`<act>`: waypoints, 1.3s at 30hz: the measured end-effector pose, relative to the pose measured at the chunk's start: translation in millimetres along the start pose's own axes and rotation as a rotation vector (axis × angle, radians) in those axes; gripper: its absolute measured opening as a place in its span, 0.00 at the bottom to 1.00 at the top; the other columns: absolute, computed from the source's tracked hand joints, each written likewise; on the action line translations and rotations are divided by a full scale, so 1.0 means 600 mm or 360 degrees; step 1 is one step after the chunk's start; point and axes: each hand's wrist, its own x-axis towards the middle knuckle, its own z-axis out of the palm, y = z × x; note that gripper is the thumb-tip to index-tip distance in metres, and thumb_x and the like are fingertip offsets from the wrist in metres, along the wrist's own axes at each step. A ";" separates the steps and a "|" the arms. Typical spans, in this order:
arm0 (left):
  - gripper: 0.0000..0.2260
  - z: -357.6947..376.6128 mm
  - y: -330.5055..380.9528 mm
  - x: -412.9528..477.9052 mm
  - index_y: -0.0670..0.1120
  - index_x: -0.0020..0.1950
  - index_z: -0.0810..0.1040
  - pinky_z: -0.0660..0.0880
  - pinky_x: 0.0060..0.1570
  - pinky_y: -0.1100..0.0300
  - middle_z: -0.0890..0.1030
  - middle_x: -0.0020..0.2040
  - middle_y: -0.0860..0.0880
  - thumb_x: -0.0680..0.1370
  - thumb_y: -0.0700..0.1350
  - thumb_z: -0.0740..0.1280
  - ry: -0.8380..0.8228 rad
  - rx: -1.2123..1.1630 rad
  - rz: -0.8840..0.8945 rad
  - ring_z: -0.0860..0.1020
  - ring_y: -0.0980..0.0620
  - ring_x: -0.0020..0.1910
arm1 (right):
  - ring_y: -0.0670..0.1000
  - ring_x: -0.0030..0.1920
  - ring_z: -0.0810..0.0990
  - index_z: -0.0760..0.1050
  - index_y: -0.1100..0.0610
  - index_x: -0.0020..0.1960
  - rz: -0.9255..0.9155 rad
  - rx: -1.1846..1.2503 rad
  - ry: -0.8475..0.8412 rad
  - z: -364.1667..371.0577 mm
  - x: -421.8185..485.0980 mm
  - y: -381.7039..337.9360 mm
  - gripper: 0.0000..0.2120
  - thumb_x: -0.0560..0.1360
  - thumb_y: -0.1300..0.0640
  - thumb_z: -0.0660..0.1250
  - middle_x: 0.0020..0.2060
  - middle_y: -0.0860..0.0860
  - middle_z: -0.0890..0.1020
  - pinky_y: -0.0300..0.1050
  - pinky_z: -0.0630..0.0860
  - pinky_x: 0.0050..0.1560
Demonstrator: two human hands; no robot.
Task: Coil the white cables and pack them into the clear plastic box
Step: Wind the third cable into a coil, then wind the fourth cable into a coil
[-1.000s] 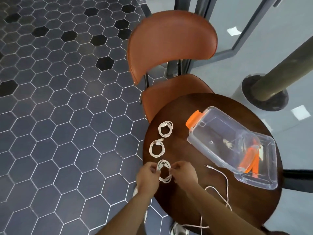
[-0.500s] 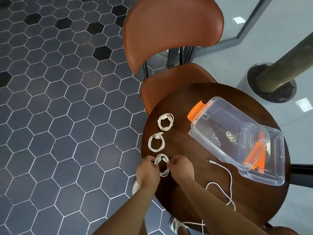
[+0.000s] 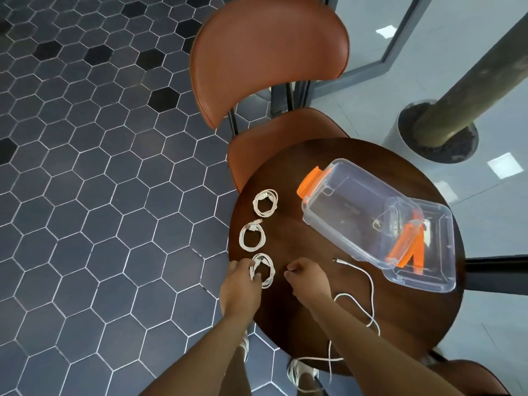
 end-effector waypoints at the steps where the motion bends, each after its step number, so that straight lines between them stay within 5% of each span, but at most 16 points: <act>1: 0.12 -0.001 0.005 -0.008 0.49 0.61 0.79 0.76 0.51 0.54 0.78 0.58 0.48 0.78 0.44 0.70 -0.0006 0.0029 0.0040 0.80 0.45 0.54 | 0.51 0.41 0.84 0.78 0.46 0.46 -0.0012 0.0015 0.0009 -0.010 -0.008 0.004 0.03 0.72 0.53 0.70 0.43 0.47 0.84 0.54 0.84 0.45; 9: 0.11 0.013 0.061 -0.073 0.49 0.61 0.81 0.74 0.51 0.58 0.80 0.56 0.48 0.78 0.45 0.69 -0.0120 0.0103 0.0248 0.81 0.49 0.52 | 0.52 0.40 0.83 0.76 0.47 0.40 0.0003 0.0056 0.0176 -0.095 -0.080 0.071 0.05 0.73 0.55 0.69 0.38 0.45 0.82 0.47 0.80 0.41; 17: 0.13 0.071 0.130 -0.105 0.51 0.63 0.79 0.76 0.55 0.57 0.79 0.55 0.50 0.79 0.48 0.67 -0.0360 0.0162 0.0398 0.80 0.51 0.53 | 0.53 0.43 0.79 0.80 0.53 0.49 0.0154 -0.0158 0.0666 -0.175 -0.091 0.163 0.08 0.77 0.56 0.62 0.45 0.50 0.83 0.47 0.75 0.45; 22: 0.13 0.118 0.173 -0.103 0.50 0.64 0.79 0.76 0.58 0.55 0.80 0.59 0.49 0.79 0.47 0.66 -0.0440 0.0168 0.0446 0.80 0.50 0.57 | 0.55 0.45 0.80 0.78 0.52 0.49 0.0205 -0.0329 0.0636 -0.203 -0.058 0.190 0.09 0.78 0.47 0.63 0.48 0.49 0.80 0.49 0.75 0.45; 33: 0.13 0.164 0.218 -0.064 0.44 0.62 0.81 0.71 0.60 0.58 0.81 0.64 0.46 0.82 0.45 0.61 -0.0733 0.0153 0.0126 0.78 0.46 0.64 | 0.60 0.49 0.82 0.76 0.55 0.48 0.0104 -0.0603 0.0465 -0.184 0.018 0.189 0.07 0.78 0.53 0.62 0.48 0.53 0.80 0.49 0.75 0.43; 37: 0.15 0.160 0.211 -0.073 0.41 0.45 0.82 0.72 0.47 0.54 0.84 0.51 0.38 0.83 0.46 0.60 -0.0841 -0.0097 0.0012 0.81 0.39 0.54 | 0.57 0.44 0.82 0.78 0.55 0.43 0.0023 -0.0511 0.0449 -0.180 0.013 0.193 0.09 0.77 0.52 0.62 0.42 0.51 0.80 0.51 0.80 0.44; 39: 0.18 0.154 0.217 -0.081 0.40 0.43 0.82 0.76 0.50 0.51 0.85 0.47 0.40 0.83 0.50 0.60 -0.0799 -0.0295 -0.0127 0.83 0.41 0.50 | 0.52 0.41 0.81 0.78 0.53 0.43 -0.0141 -0.0478 0.0457 -0.176 -0.009 0.190 0.09 0.78 0.49 0.64 0.40 0.47 0.80 0.49 0.80 0.42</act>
